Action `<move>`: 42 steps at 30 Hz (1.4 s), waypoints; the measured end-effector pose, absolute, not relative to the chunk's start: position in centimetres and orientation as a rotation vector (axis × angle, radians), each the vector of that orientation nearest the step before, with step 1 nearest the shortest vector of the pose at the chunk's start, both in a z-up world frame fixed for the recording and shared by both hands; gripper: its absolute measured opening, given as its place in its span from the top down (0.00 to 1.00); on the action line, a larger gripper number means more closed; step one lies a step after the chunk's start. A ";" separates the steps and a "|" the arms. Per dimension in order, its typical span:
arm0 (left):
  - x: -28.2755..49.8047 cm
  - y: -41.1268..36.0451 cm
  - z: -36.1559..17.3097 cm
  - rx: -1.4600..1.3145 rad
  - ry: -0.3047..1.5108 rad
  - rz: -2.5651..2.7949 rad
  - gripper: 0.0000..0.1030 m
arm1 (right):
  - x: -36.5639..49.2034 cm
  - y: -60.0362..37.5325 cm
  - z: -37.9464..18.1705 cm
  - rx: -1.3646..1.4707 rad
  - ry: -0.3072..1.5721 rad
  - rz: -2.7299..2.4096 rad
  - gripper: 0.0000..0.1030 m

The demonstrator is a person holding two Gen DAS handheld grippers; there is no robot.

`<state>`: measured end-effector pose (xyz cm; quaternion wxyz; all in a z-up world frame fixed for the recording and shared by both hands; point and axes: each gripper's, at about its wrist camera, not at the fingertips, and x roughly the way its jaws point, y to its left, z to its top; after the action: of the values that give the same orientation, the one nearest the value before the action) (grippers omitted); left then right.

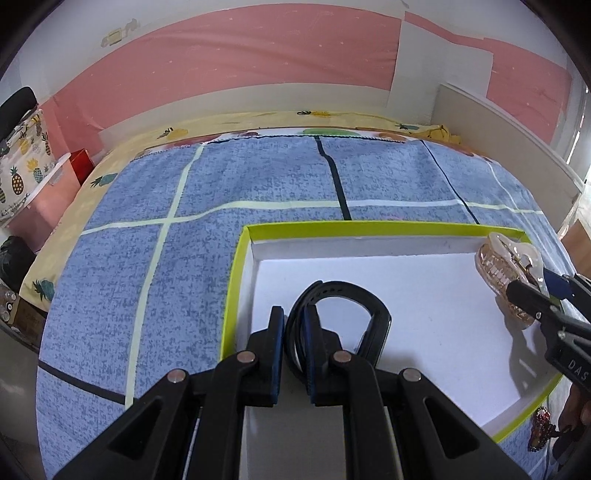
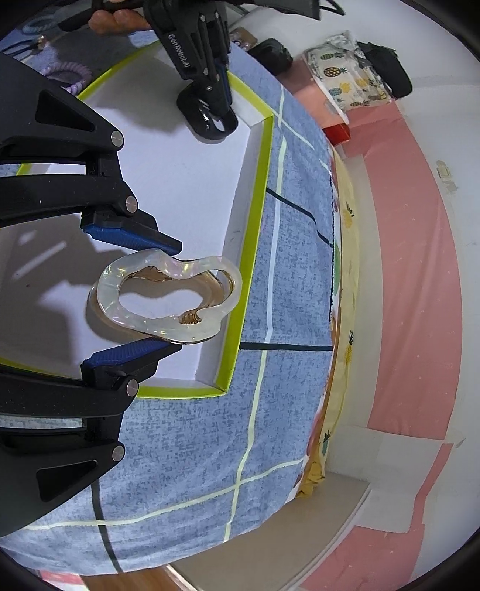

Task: Organize jewelry
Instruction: 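Carry both items into the yellow-green box and open both tools, then withdraw both tools from the box toward the remaining jewelry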

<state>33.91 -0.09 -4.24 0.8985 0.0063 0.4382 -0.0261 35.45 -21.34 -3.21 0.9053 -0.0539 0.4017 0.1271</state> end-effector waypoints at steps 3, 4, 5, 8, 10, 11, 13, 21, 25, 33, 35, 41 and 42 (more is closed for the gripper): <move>33.8 -0.1 -4.2 0.012 0.905 -0.063 0.84 | 35.1 -21.2 -3.1 -0.124 0.819 0.263 0.55; 33.7 -0.2 -4.2 0.009 0.904 -0.069 0.80 | 35.0 -21.2 -3.1 -0.123 0.815 0.264 0.54; 33.6 -0.2 -4.1 0.006 0.902 -0.075 0.78 | 34.8 -21.2 -3.0 -0.120 0.811 0.266 0.52; 33.0 -0.4 -3.8 0.013 0.883 -0.077 0.70 | 34.4 -21.3 -2.7 -0.114 0.802 0.274 0.46; 32.6 -0.4 -3.6 0.005 0.877 -0.083 0.69 | 33.9 -21.4 -2.4 -0.110 0.795 0.281 0.46; 32.3 -0.3 -3.4 0.002 0.875 -0.085 0.69 | 33.6 -21.5 -2.2 -0.106 0.791 0.283 0.46; 31.6 -0.1 -2.9 0.005 0.864 -0.085 0.69 | 33.0 -21.7 -1.7 -0.097 0.784 0.287 0.46; 25.8 0.6 0.5 -0.014 0.799 -0.087 0.69 | 26.4 -23.4 1.2 -0.037 0.725 0.336 0.41; 21.6 0.6 1.9 -0.023 0.769 -0.076 0.69 | 21.8 -23.9 2.6 -0.013 0.694 0.356 0.41; 13.5 0.4 2.8 -0.014 0.727 -0.091 0.69 | 13.5 -24.6 3.6 -0.020 0.663 0.361 0.41; 12.1 0.3 2.8 -0.015 0.726 -0.094 0.69 | 11.8 -24.9 3.6 -0.019 0.655 0.353 0.41; 8.4 0.6 2.8 -0.014 0.704 -0.107 0.69 | 8.0 -25.0 3.3 -0.023 0.649 0.356 0.41; 7.9 0.7 2.8 -0.016 0.699 -0.105 0.69 | 7.5 -25.1 3.3 -0.023 0.648 0.353 0.41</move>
<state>7.86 0.71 2.78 0.9382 -0.0078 0.3421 -0.0513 7.49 -25.11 3.25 0.9326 -0.0110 0.3167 0.1727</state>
